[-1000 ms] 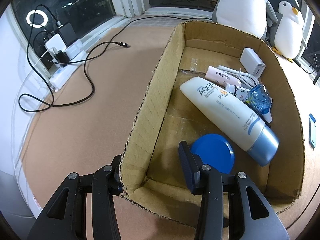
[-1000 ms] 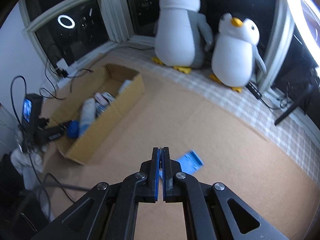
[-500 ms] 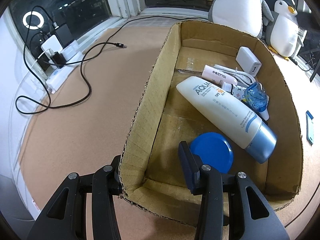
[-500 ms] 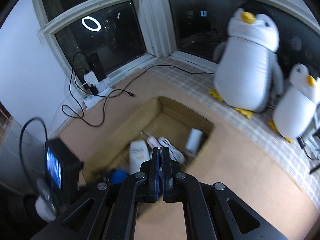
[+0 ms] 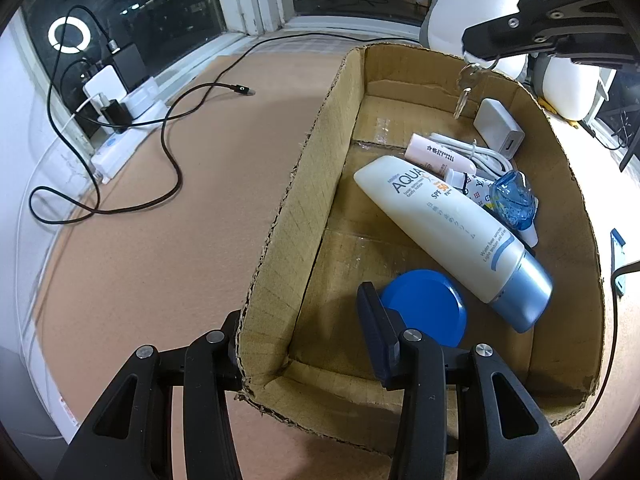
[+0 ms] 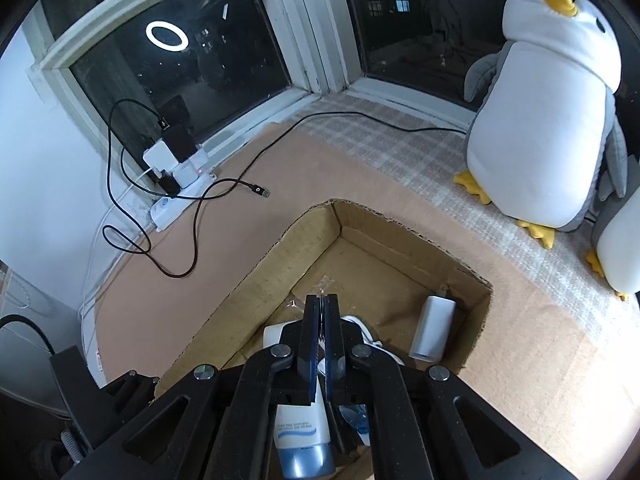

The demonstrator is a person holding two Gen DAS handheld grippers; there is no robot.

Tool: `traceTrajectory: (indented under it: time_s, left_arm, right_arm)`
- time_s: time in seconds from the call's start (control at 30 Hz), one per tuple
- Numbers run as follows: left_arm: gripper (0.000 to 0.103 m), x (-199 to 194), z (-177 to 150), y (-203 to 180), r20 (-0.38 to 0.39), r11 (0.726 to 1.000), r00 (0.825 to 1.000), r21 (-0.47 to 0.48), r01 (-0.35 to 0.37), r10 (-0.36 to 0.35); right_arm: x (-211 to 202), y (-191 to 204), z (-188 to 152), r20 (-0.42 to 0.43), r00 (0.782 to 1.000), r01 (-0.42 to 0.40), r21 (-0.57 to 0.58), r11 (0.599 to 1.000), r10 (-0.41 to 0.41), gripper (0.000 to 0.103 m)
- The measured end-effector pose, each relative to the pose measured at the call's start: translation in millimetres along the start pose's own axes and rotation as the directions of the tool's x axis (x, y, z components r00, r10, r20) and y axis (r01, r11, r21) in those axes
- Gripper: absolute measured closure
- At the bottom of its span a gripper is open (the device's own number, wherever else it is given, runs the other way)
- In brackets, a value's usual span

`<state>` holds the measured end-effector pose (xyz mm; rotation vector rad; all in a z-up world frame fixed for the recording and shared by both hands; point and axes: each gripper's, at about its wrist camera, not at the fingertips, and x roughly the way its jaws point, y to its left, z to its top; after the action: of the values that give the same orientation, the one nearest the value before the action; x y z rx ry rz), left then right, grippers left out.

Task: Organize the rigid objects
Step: 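Carry the key ring into the box and open the right tool, then move the right tool back to the blue phone stand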

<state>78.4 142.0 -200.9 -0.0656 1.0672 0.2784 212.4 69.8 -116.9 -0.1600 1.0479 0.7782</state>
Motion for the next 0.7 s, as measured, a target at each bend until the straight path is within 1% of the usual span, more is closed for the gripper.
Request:
traceTrajectory:
  time_s: [0.07,0.13,0.17,0.2,0.23,0.3,0.33,0.4,0.57,0.63,0.7]
  left_arm:
    - [0.060,0,0,0,-0.002,1.000,1.000,0.003,0.002,-0.002]
    - [0.060,0,1,1,-0.002,1.000,1.000,0.009,0.005,-0.005]
    - [0.060,0,1,1,-0.002,1.000,1.000,0.013,0.004,-0.004]
    - [0.060,0,1,1,-0.002,1.000,1.000,0.015,0.002,-0.002]
    - [0.060,1,1,0,-0.002,1.000,1.000,0.016,0.001,-0.001]
    - [0.060,1,1,1,0.000,1.000,1.000,0.017,0.001,-0.001]
    - [0.060,1,0,1,0.001,1.000,1.000,0.017,0.001,-0.001]
    - [0.060,1,0,1,0.003,1.000,1.000,0.017,0.003,-0.003]
    - [0.060,1,1,3,0.006,1.000,1.000,0.019,0.015,-0.016]
    - [0.060,2,1,3,0.008,1.000,1.000,0.022,0.021,-0.021]
    - [0.059,2,1,3,0.011,0.999,1.000,0.022,0.026,-0.026]
  right_arm:
    - [4,1,2,-0.001,1.000,0.002,0.000,1.000,-0.002,0.100]
    - [4,0,4,-0.002,1.000,-0.001,0.010,1.000,0.001,0.088]
    - [3,-1,5,0.001,1.000,-0.005,0.014,1.000,0.005,0.073]
    - [1,-1,6,0.012,1.000,0.002,0.015,1.000,-0.002,0.059]
    - [-2,-1,7,0.024,1.000,0.008,0.014,1.000,-0.009,0.056]
    - [-10,-2,7,0.045,0.999,0.014,0.022,1.000,-0.015,0.053]
    - [-12,-4,7,0.050,0.999,0.016,0.030,0.999,-0.017,0.052]
    - [-17,-7,5,0.053,0.998,0.030,0.049,0.998,-0.032,0.046]
    - [-28,-17,-2,0.056,0.997,0.056,0.088,0.995,-0.062,0.042]
    - [-34,-17,-5,0.063,0.995,0.066,0.093,0.993,-0.072,0.039]
    - [-38,-16,-9,0.070,0.994,0.073,0.096,0.993,-0.080,0.031]
